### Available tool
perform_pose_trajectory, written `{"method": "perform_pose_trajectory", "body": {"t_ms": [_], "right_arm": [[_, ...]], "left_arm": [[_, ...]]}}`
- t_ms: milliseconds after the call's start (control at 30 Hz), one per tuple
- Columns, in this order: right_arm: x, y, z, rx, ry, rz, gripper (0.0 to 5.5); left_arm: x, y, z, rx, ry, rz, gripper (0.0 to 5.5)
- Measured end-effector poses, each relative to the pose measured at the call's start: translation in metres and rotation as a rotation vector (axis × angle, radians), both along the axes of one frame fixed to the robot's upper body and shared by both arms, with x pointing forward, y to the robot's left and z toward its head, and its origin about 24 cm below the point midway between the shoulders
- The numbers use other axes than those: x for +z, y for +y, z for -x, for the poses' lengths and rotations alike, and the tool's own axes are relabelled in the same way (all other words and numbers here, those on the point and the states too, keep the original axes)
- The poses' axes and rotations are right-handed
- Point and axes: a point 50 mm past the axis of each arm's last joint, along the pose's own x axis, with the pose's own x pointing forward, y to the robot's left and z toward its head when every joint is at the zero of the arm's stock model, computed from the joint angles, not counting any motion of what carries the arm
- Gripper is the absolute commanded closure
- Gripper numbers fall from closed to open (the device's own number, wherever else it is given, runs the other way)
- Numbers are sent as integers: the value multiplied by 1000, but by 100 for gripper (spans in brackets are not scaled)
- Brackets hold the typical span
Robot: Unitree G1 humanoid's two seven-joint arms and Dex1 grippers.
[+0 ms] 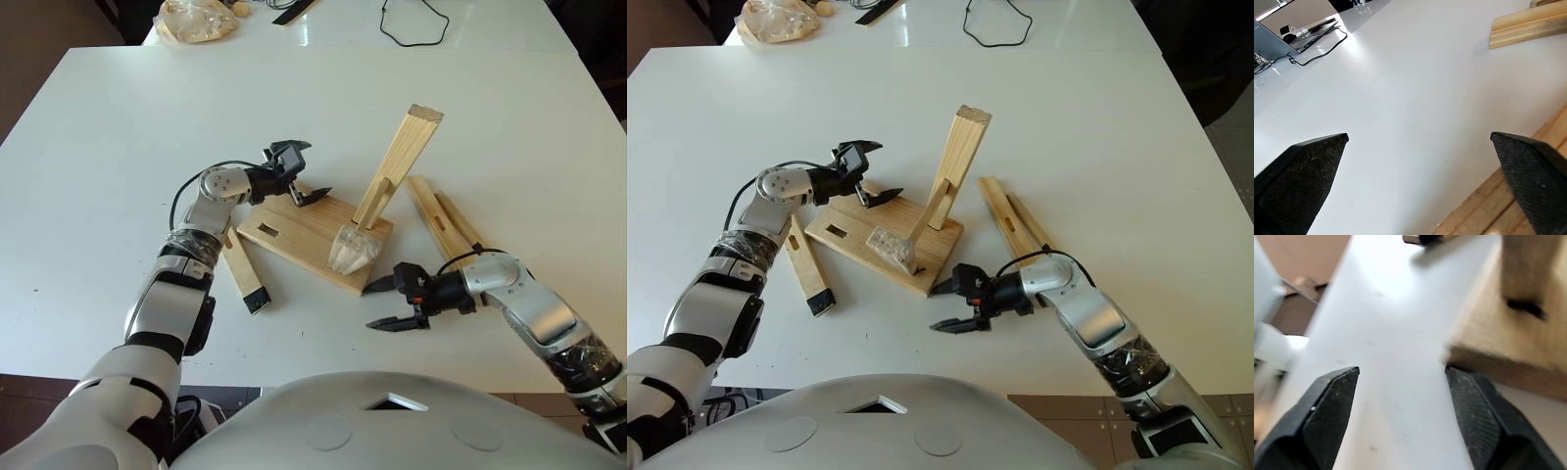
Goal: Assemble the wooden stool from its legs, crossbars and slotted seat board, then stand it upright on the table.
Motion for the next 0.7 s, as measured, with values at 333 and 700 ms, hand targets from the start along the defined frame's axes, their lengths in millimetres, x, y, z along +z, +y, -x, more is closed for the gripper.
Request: {"method": "perform_pose_trajectory", "body": {"t_ms": [333,700], "right_arm": [[4,-12,-41,-225,-182,50,224],[57,-18,-4,87,-151,-85,224]], "left_arm": [[-1,2,3,15,42,24,10],[-1,6,-3,64,83,46,10]]}}
